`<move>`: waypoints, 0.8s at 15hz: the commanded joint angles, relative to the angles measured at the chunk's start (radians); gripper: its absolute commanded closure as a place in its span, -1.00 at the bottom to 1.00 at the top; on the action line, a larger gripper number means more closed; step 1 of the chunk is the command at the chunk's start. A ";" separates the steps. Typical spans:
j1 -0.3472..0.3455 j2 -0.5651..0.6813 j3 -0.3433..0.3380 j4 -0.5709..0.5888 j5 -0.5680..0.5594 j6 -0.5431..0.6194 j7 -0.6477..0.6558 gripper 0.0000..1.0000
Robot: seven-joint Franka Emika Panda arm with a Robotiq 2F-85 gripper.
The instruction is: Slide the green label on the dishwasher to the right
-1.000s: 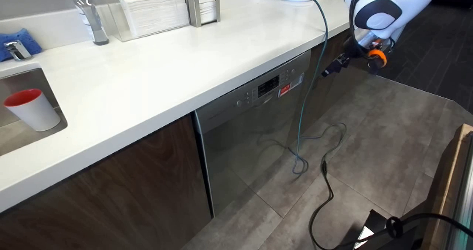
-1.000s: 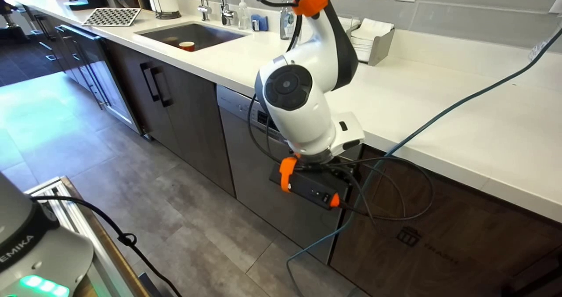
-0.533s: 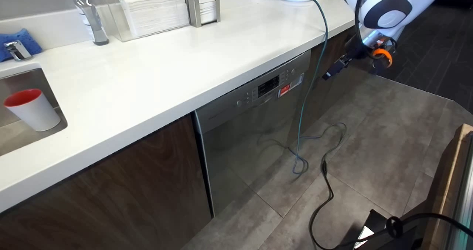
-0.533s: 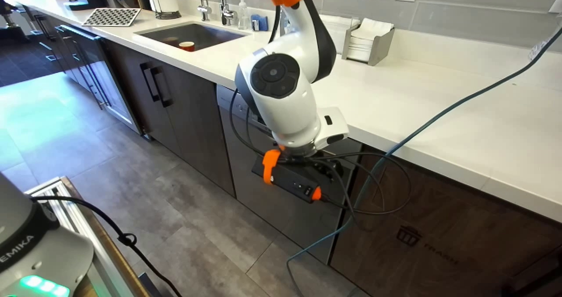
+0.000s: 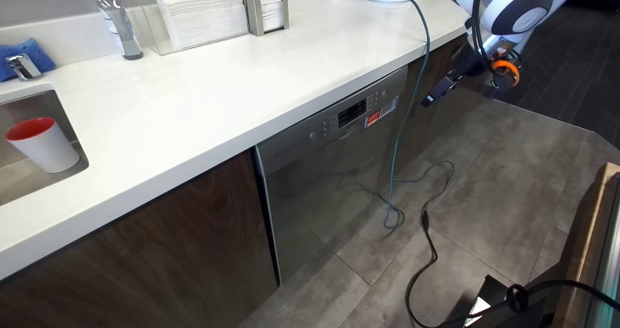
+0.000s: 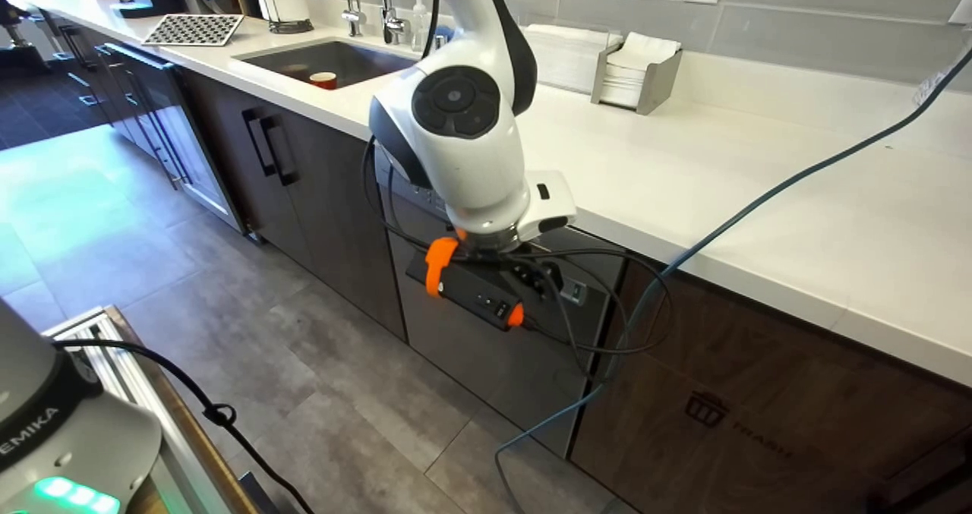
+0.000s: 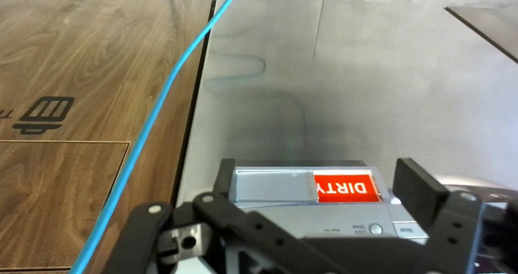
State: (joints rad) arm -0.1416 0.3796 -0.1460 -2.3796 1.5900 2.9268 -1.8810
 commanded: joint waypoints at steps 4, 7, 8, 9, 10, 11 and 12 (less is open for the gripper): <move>0.043 -0.140 0.010 -0.116 -0.136 -0.005 0.180 -1.00; 0.057 -0.190 0.011 -0.150 -0.165 -0.009 0.222 -1.00; 0.061 -0.206 0.012 -0.161 -0.175 -0.008 0.235 -1.00; 0.064 -0.226 0.013 -0.176 -0.178 -0.010 0.244 -1.00; 0.068 -0.240 0.013 -0.186 -0.182 -0.011 0.252 -1.00; 0.072 -0.254 0.015 -0.196 -0.179 0.002 0.257 -1.00; 0.076 -0.265 0.016 -0.202 -0.183 0.016 0.248 -1.00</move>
State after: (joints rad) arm -0.0811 0.1910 -0.1318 -2.5235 1.4502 2.9267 -1.6731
